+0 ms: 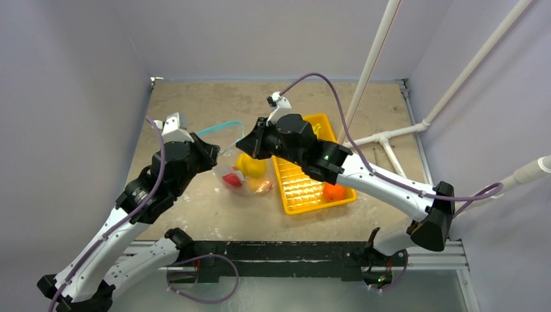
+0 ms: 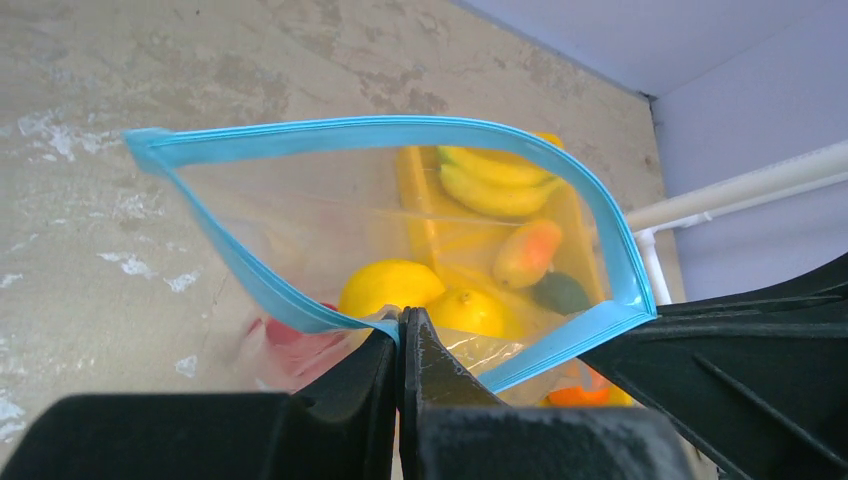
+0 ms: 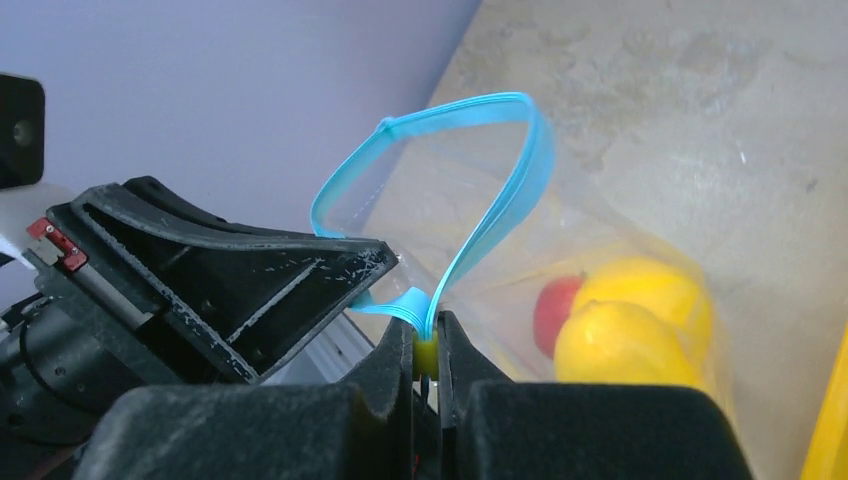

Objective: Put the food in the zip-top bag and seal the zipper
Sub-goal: Adjust the zipper food storage bag at the center of the board.

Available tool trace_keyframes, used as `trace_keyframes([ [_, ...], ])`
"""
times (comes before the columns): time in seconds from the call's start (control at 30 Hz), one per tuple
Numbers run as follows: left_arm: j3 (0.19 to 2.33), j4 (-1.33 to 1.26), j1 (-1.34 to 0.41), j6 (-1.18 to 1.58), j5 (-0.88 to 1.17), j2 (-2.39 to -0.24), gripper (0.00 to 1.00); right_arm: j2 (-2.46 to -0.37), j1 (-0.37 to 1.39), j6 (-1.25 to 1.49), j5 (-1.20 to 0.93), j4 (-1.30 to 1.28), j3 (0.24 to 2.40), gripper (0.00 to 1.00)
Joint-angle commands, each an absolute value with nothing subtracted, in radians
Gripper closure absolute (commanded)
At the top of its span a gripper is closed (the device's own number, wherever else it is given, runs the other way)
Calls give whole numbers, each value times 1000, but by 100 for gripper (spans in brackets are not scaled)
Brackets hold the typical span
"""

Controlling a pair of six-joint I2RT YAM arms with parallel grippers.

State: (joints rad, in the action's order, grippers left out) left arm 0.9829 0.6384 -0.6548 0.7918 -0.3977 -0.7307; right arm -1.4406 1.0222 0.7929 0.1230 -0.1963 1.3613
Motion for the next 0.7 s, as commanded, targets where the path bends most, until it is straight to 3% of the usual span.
trace_keyframes([
  [0.0,1029,657,-650,729,-473,-719,100,-1449,1023,633,119,-203,1410,100],
  [0.3,728,600,-650,856,-351,-658,100,-1549,1065,648,-44,-57,1064,100],
  [0.43,718,565,-650,858,-314,-675,100,-1532,1081,641,18,-83,1133,100],
  [0.67,936,590,-649,754,-364,-752,100,-1475,1083,591,164,-136,1364,100],
])
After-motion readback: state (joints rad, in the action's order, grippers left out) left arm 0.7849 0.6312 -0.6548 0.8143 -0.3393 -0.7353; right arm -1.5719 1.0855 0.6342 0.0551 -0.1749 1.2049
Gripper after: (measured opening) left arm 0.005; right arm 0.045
